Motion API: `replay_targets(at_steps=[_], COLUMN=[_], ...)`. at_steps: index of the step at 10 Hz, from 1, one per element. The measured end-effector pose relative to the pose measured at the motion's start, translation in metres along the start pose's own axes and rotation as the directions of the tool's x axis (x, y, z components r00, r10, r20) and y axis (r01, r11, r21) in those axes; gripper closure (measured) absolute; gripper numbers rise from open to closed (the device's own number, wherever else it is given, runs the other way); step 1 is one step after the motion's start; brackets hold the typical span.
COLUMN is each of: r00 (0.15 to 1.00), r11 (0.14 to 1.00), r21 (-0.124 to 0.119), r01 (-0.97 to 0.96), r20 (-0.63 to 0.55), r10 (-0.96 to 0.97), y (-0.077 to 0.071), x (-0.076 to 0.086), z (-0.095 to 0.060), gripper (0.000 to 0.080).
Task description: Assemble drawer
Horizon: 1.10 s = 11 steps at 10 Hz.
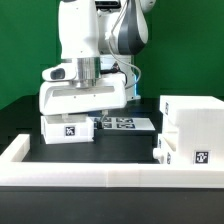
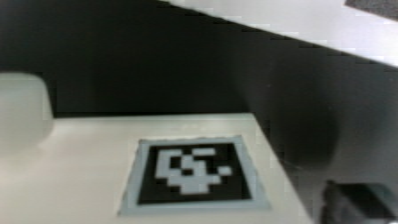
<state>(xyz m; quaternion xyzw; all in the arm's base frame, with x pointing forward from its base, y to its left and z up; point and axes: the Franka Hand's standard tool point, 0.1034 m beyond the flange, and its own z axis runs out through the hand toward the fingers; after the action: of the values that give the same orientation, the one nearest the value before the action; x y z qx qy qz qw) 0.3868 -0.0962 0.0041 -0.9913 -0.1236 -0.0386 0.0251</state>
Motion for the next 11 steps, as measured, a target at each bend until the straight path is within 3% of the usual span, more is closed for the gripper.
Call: replay_targets(at_steps=[1,2,3,4,5,8,11], r00=[1.000,1.000,1.000,1.000,1.000,1.000,1.000], r11=[1.000,1.000,1.000,1.000,1.000,1.000,1.000], r21=[0.000,0.000,0.001,0.001,0.000,0.003,0.023], r01=[0.000,0.001,0.003,0.005,0.007,0.002,0.017], r20=[0.000,0.000,0.000,-0.001,-0.003,-0.008,-0.006], r10=[0.000,-0.001,-0.003,-0.005,-0.007,-0.002,-0.017], y=[0.000,0.000,-0.001,-0.002,-0.003,-0.016,-0.048], x=[0.000,0.001,0.001,0.002,0.003,0.012,0.048], z=[0.000,0.000,0.000,0.000,0.000,-0.001,-0.008], gripper=[0.0396,0.0396,0.0584,0.0584,0.0739,0.0759,0.0759])
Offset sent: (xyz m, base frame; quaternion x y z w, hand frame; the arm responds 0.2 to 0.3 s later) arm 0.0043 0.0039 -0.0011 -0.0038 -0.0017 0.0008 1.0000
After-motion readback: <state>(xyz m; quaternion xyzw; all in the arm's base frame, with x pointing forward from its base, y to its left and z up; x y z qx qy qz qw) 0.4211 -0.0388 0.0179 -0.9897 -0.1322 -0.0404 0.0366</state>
